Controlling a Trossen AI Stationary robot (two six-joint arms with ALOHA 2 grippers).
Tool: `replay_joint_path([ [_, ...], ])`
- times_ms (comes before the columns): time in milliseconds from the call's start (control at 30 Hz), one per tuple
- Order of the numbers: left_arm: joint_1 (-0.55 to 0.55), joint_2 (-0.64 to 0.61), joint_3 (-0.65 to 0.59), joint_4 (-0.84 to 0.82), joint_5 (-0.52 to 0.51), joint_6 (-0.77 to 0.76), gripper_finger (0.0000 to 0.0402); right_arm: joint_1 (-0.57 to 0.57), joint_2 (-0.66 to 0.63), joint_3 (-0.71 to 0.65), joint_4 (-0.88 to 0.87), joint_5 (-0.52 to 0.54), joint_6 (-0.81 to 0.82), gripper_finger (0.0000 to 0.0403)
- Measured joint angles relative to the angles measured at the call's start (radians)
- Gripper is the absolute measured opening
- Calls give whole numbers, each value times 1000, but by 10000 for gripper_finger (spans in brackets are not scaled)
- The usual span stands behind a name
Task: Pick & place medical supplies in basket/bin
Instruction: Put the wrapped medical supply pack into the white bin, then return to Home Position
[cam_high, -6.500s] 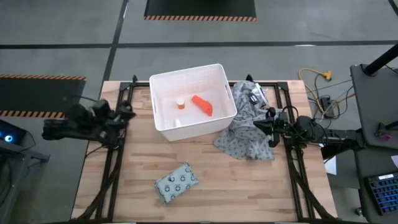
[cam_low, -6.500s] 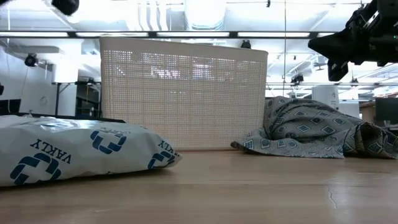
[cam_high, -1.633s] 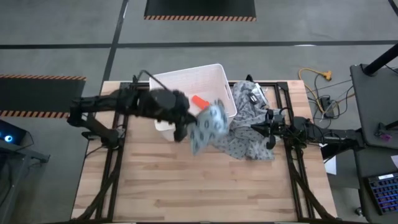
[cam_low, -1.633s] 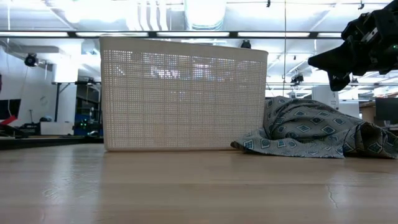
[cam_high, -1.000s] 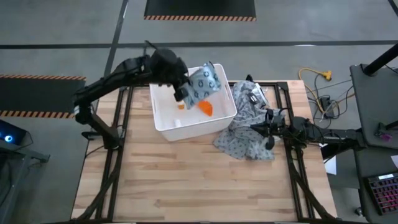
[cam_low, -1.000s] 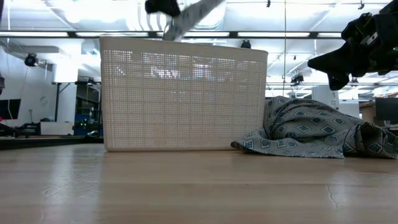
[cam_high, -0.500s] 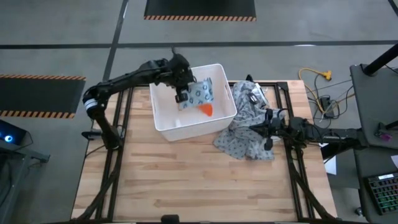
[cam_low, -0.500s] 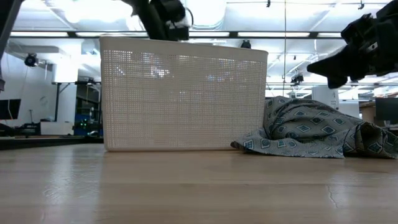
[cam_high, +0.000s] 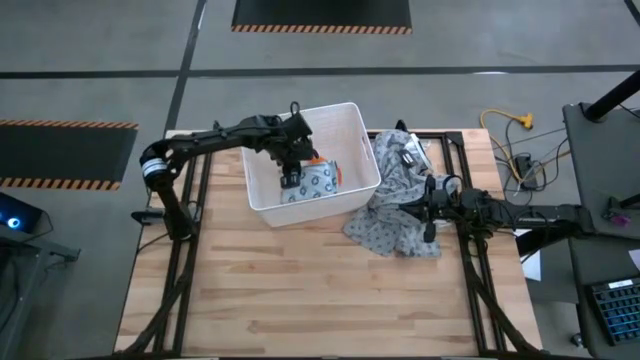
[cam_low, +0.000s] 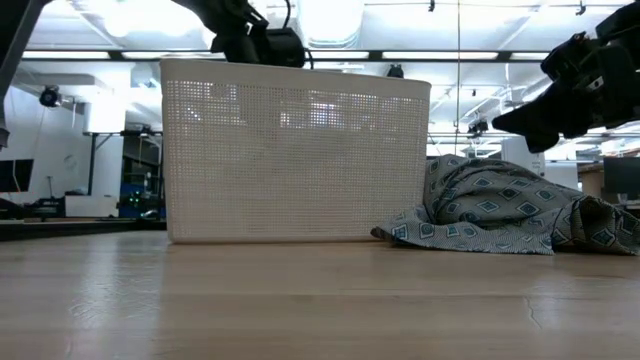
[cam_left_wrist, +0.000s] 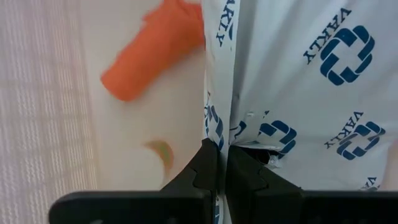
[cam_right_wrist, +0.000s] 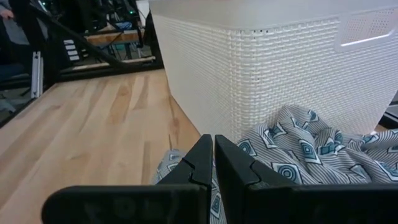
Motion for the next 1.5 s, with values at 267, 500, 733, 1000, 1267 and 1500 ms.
replay_joint_path([
  [267, 1, 0, -17, -45, 28, -27, 28, 0, 0, 0, 0, 0, 0, 11],
  [500, 1, 0, 20, -91, 68, -87, 164, 0, 0, 0, 0, 0, 0, 11],
  [733, 1, -22, 150, -108, 68, -163, 232, 0, 0, 0, 0, 0, 0, 11],
  [1000, -32, -173, 266, 71, 147, -221, 208, 0, -1, 0, 7, 0, 5, 11],
  [1267, -106, -508, -140, 637, 189, -366, 165, 0, -1, 0, 30, -2, 16, 11],
  [1500, -201, -862, -558, 1023, 148, -457, 122, 0, -2, 0, 30, -2, -34, 11],
])
